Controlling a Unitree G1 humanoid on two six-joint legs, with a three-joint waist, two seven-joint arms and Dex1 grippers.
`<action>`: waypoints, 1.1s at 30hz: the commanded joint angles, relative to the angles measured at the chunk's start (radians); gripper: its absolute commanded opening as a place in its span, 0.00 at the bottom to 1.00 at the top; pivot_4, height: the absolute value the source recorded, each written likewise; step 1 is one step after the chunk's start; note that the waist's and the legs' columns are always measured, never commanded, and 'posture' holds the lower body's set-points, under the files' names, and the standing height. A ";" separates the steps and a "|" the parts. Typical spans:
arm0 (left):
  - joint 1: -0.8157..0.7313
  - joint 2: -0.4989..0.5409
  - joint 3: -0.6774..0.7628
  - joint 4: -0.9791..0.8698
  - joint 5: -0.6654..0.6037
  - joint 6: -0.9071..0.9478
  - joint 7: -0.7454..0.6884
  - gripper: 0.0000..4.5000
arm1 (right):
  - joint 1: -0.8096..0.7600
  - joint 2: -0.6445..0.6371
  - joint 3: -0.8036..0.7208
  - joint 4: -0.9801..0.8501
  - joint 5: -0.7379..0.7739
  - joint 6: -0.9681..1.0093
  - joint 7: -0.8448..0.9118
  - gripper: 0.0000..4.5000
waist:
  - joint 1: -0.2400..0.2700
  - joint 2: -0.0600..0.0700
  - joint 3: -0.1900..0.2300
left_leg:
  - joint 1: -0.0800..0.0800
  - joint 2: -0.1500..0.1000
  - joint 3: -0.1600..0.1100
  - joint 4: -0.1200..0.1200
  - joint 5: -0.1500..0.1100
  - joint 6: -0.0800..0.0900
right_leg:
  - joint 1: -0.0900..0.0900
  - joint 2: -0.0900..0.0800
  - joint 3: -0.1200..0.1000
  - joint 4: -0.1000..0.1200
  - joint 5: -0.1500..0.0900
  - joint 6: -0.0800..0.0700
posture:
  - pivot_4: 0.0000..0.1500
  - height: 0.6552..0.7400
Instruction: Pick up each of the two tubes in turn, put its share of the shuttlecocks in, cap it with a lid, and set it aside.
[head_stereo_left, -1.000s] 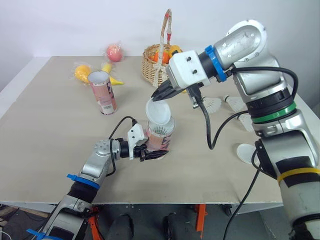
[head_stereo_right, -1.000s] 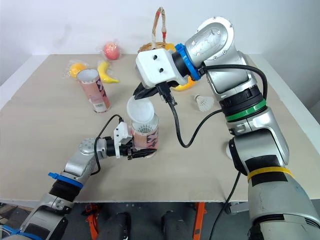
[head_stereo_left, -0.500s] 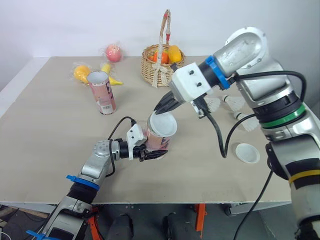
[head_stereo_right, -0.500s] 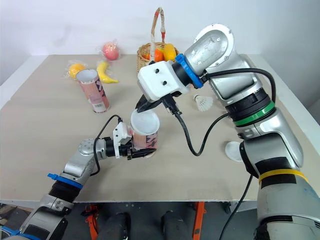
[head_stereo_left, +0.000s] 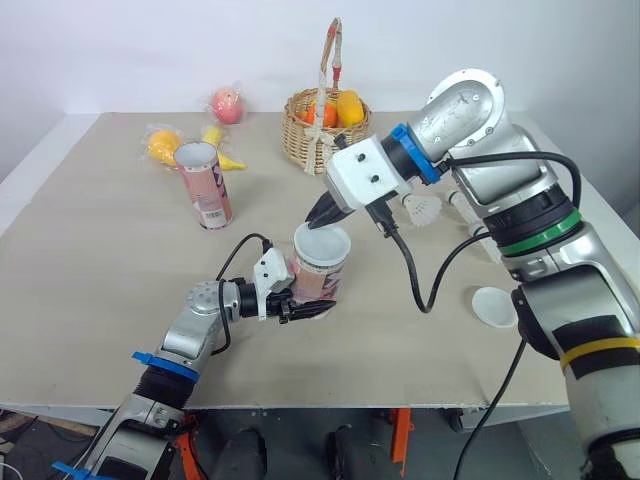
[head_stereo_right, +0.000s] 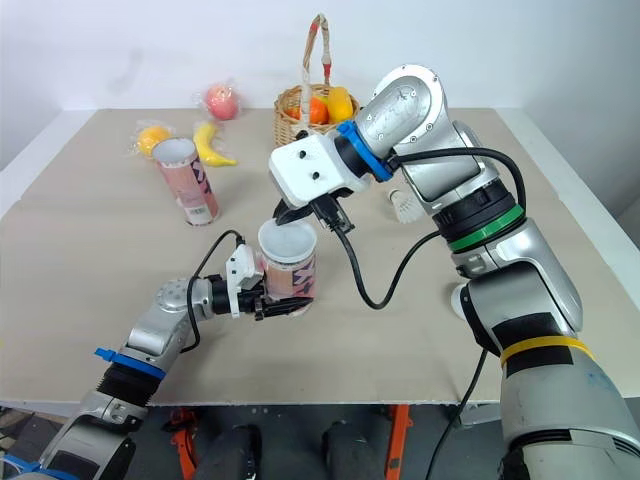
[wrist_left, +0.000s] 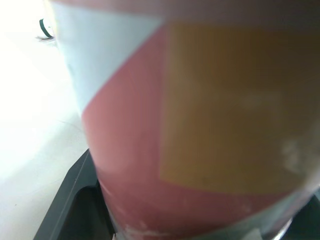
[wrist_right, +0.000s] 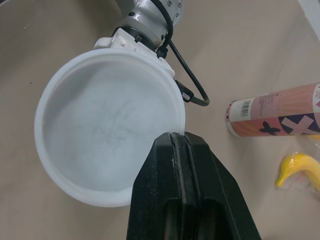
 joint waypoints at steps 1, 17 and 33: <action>0.030 0.015 -0.008 0.021 0.012 0.030 0.002 0.65 | -0.009 -0.004 -0.032 -0.027 -0.006 -0.023 0.045 0.02 | 0.000 0.000 0.000 | 0.000 0.000 0.000 0.000 0.000 0.000 | 0.000 0.000 0.000 0.000 0.000 0.000 | 1.00 1.00; 0.037 0.018 -0.004 0.020 0.012 0.032 0.006 0.65 | 0.020 0.004 -0.033 -0.082 -0.015 -0.023 0.042 0.02 | 0.000 0.000 0.000 | 0.000 0.000 0.000 0.000 0.000 0.000 | 0.000 0.000 0.000 0.000 0.000 0.000 | 1.00 1.00; 0.034 0.019 -0.005 0.026 0.012 0.030 0.002 0.65 | 0.037 -0.042 -0.035 -0.098 -0.116 -0.161 0.021 0.02 | 0.001 0.000 0.000 | 0.000 0.000 -0.001 0.000 0.000 0.000 | 0.001 0.000 0.000 0.000 0.000 0.000 | 1.00 1.00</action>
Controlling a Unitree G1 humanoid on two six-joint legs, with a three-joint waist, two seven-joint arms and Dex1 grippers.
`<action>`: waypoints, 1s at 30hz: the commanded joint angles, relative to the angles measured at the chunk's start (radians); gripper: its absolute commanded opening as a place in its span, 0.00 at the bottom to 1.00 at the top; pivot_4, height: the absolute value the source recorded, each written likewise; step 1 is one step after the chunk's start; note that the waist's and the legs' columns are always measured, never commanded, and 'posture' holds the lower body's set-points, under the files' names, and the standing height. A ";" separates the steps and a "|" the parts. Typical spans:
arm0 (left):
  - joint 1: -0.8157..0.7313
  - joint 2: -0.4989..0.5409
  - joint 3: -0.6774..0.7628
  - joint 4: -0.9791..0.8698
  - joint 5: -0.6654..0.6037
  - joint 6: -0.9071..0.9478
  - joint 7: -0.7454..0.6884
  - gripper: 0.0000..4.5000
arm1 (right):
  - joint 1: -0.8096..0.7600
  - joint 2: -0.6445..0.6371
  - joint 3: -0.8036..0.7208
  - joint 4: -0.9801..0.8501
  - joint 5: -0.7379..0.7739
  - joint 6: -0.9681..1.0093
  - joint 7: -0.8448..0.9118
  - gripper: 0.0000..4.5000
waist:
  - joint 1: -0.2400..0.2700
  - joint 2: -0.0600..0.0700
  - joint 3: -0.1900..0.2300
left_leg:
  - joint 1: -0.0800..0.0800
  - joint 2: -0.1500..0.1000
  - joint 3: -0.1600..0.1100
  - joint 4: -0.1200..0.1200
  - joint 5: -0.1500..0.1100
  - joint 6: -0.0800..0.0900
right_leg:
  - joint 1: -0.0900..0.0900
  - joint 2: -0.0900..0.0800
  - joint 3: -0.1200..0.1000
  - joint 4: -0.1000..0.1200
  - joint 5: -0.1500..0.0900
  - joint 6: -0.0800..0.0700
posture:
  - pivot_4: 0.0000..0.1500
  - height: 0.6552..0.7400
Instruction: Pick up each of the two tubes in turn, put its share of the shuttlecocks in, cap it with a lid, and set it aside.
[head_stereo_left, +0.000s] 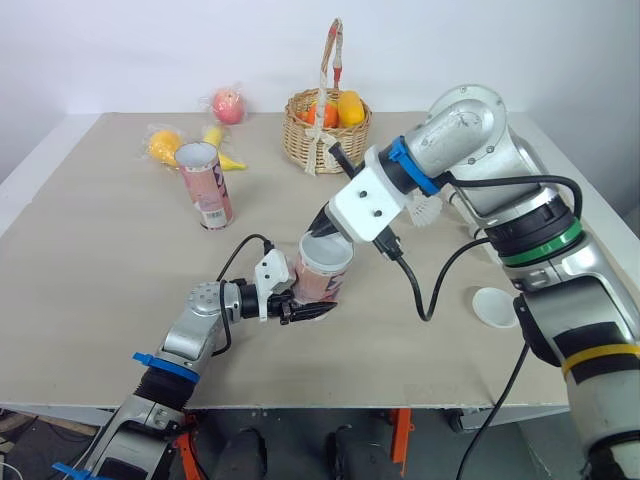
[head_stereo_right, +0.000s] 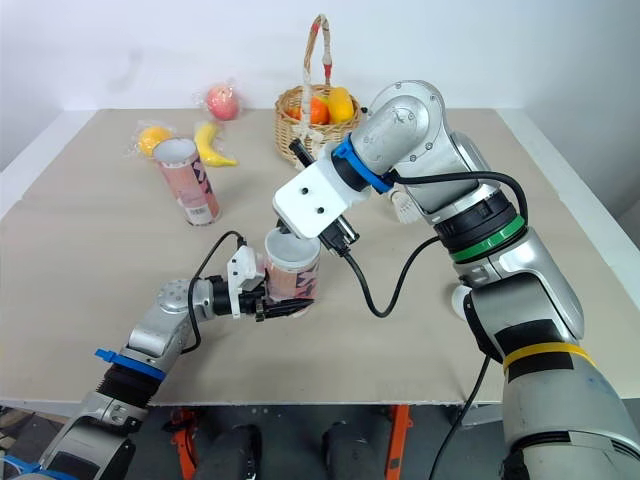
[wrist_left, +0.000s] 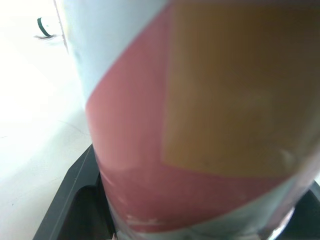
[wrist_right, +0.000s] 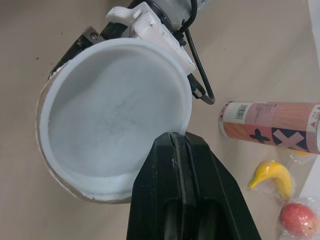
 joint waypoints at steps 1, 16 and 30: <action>0.027 0.018 0.000 0.039 0.008 0.028 -0.003 0.65 | -0.014 -0.029 -0.033 -0.013 -0.004 0.007 0.034 0.02 | 0.000 0.000 0.000 | 0.000 0.000 0.000 0.000 0.000 0.000 | 0.000 0.000 0.000 0.000 0.000 0.000 | 1.00 1.00; 0.004 0.001 0.012 0.090 -0.001 0.022 -0.004 0.65 | -0.023 -0.075 -0.046 -0.114 0.060 0.047 0.056 0.02 | 0.001 0.000 0.000 | 0.000 0.000 0.000 0.000 0.000 0.000 | 0.000 0.000 0.000 0.000 0.000 0.000 | 1.00 1.00; 0.014 -0.003 0.014 0.098 0.003 0.019 0.004 0.65 | -0.040 -0.065 -0.056 -0.116 0.053 0.021 0.052 0.02 | 0.001 0.000 0.000 | 0.000 0.000 0.000 0.000 0.000 0.000 | 0.000 0.000 0.000 0.000 0.000 0.001 | 1.00 1.00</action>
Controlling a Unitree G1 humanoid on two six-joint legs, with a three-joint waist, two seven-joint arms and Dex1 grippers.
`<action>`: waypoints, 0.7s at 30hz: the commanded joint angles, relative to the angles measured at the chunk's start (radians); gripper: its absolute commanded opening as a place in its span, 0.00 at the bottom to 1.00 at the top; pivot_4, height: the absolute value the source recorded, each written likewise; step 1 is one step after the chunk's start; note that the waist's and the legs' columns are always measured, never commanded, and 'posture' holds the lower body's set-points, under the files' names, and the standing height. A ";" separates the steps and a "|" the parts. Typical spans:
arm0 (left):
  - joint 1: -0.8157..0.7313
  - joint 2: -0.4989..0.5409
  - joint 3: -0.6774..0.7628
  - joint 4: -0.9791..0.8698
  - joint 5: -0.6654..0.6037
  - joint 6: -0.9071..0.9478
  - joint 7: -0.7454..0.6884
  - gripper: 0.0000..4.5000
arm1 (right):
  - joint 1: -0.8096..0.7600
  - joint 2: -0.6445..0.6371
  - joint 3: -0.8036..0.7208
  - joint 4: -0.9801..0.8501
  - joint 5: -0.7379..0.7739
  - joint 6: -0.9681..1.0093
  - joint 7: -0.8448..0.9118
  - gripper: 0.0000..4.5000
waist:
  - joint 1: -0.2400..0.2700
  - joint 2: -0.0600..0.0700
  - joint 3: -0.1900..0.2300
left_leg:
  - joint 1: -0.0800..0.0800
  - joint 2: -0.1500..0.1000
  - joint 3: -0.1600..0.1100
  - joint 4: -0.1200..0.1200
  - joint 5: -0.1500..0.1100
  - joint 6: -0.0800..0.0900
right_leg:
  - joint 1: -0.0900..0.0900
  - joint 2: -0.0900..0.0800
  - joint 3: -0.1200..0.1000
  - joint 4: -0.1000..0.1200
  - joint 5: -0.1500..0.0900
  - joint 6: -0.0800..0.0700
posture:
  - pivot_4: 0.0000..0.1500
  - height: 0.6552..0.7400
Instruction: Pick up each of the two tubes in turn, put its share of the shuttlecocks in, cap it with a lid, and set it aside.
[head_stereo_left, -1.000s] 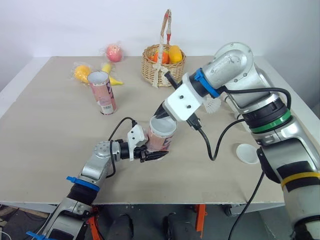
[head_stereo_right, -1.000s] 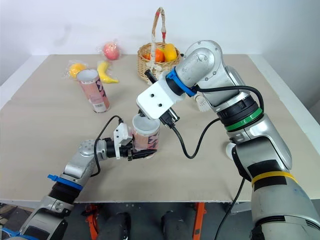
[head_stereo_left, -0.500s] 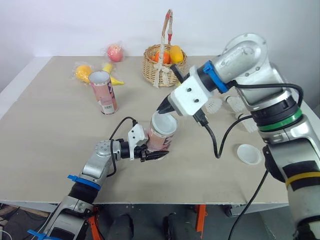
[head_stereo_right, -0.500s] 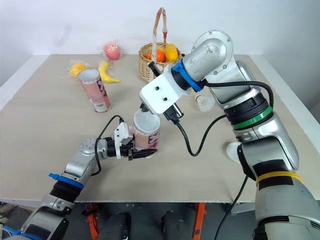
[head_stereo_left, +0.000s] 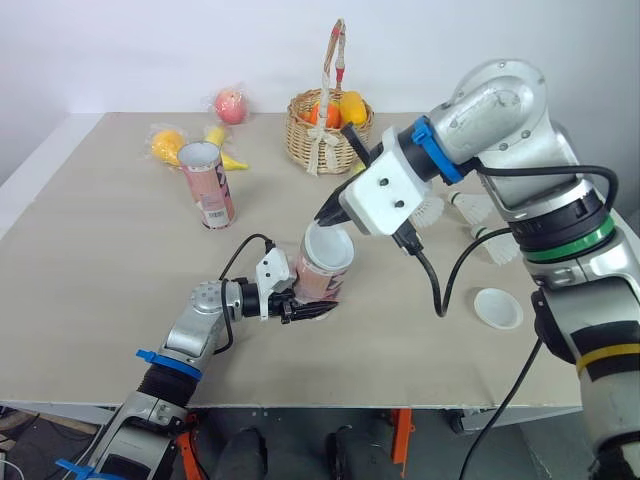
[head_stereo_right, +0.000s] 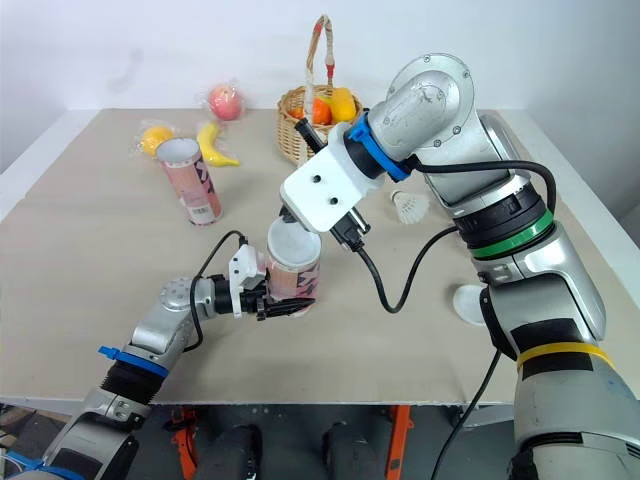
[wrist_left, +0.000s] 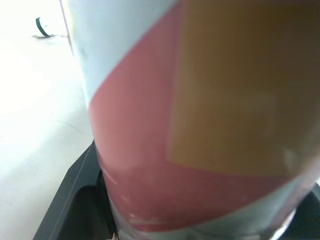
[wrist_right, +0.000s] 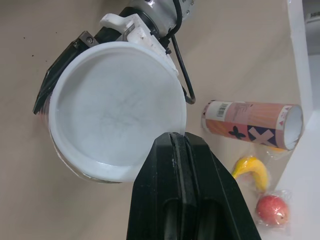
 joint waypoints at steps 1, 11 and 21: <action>0.032 0.009 0.009 0.051 0.007 0.029 0.016 0.65 | -0.016 -0.003 -0.019 -0.025 0.006 -0.008 0.043 0.02 | 0.000 0.000 0.000 | 0.000 0.000 0.000 0.000 0.000 0.000 | 0.000 0.000 0.000 0.000 0.000 0.000 | 1.00 1.00; 0.040 0.010 0.010 0.045 0.007 0.031 0.019 0.65 | -0.020 0.002 -0.004 0.014 -0.030 -0.034 0.031 0.02 | 0.000 0.000 0.000 | 0.000 0.000 0.000 0.000 0.000 0.000 | 0.000 0.000 0.000 0.000 0.000 0.000 | 1.00 1.00; 0.050 0.011 0.011 0.032 0.007 0.035 0.023 0.65 | -0.048 0.046 0.036 0.126 -0.182 -0.166 -0.030 0.02 | 0.000 0.000 0.000 | 0.001 0.001 0.001 0.000 0.000 0.000 | 0.000 0.000 0.000 0.000 0.000 0.001 | 1.00 1.00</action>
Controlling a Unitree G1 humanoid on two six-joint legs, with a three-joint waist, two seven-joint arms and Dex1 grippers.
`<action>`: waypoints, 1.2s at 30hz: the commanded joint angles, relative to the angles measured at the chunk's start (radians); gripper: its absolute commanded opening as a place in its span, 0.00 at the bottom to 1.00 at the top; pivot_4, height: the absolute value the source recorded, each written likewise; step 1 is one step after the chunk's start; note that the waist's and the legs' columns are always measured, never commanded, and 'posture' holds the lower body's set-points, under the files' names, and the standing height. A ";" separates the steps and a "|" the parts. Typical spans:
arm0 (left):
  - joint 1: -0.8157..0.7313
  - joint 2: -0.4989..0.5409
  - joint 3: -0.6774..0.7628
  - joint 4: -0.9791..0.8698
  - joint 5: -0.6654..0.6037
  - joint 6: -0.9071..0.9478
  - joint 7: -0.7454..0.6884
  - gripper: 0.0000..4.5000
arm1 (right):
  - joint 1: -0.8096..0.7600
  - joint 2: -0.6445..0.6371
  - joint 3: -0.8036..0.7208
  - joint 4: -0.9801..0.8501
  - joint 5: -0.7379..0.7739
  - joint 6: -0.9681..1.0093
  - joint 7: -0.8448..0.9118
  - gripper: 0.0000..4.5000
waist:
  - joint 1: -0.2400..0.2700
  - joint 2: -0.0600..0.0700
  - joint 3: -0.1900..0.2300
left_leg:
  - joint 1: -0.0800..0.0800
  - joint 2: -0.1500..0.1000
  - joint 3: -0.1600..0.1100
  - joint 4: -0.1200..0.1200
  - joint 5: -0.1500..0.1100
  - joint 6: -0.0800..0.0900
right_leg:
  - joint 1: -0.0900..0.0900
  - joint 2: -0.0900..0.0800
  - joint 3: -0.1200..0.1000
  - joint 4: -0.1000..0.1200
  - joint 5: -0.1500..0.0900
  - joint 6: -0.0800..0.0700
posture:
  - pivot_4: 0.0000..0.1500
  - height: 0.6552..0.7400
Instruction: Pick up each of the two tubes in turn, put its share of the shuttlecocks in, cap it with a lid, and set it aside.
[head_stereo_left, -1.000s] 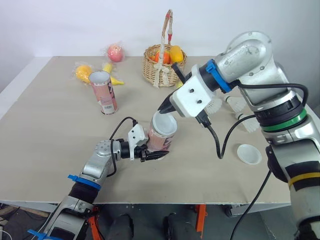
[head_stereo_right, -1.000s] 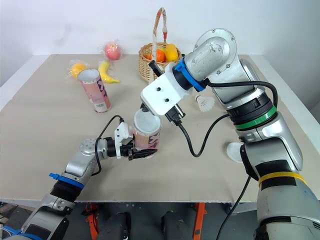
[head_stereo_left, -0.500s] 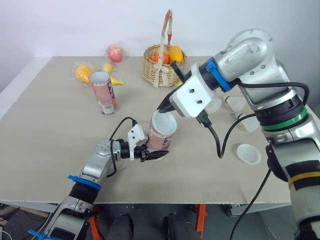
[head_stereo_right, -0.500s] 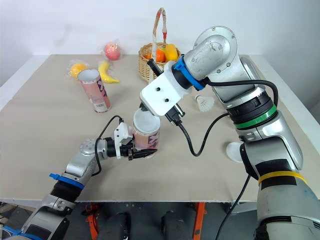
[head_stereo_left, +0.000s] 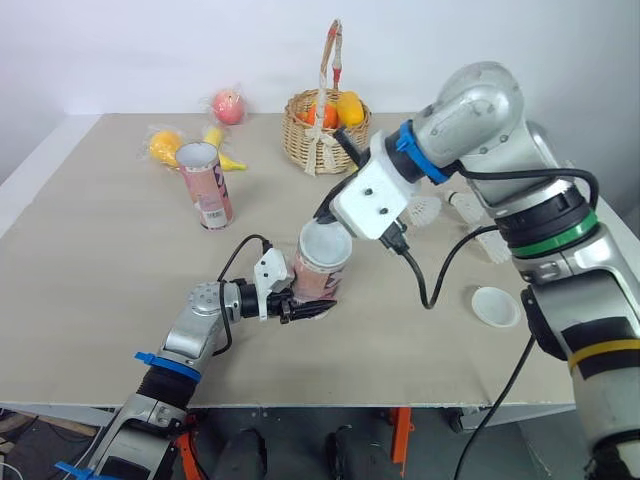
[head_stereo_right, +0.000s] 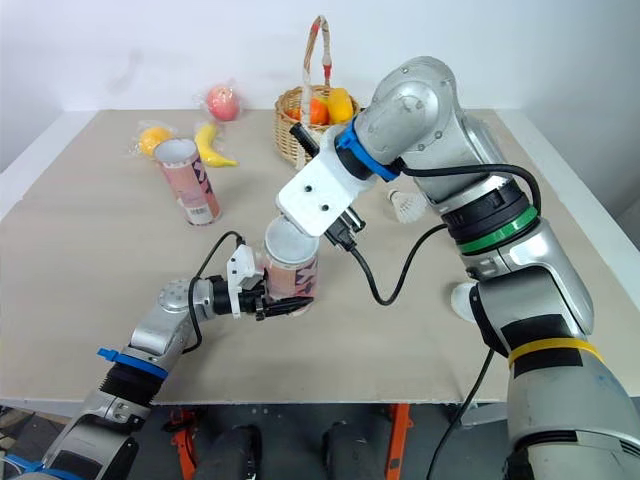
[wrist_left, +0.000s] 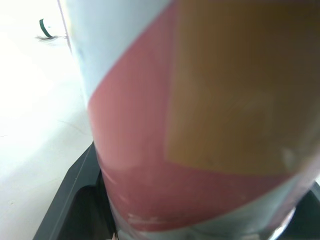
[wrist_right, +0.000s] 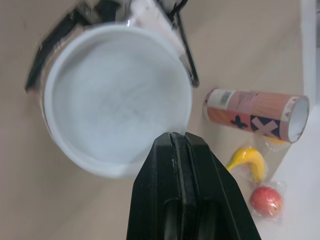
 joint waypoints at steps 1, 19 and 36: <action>0.040 0.013 0.000 0.033 0.011 0.037 0.013 0.65 | -0.024 0.004 -0.001 0.023 -0.043 -0.036 -0.007 0.02 | 0.000 0.000 0.000 | 0.000 0.000 0.000 0.000 0.000 0.000 | 0.000 0.000 0.000 0.000 0.000 0.000 | 1.00 1.00; 0.047 0.018 0.003 0.026 0.006 0.046 0.021 0.65 | 0.025 0.011 -0.040 -0.097 0.058 0.046 0.020 0.02 | 0.000 0.000 0.000 | 0.000 0.000 0.000 -0.001 0.000 0.000 | 0.000 0.000 0.000 0.000 0.000 -0.002 | 1.00 1.00; 0.029 0.016 -0.007 0.057 0.007 0.033 0.009 0.65 | -0.011 0.026 -0.068 -0.075 0.025 0.076 -0.048 0.02 | 0.000 0.000 0.000 | 0.001 0.000 0.000 0.000 0.000 0.000 | 0.000 0.000 0.000 0.000 0.000 -0.001 | 1.00 1.00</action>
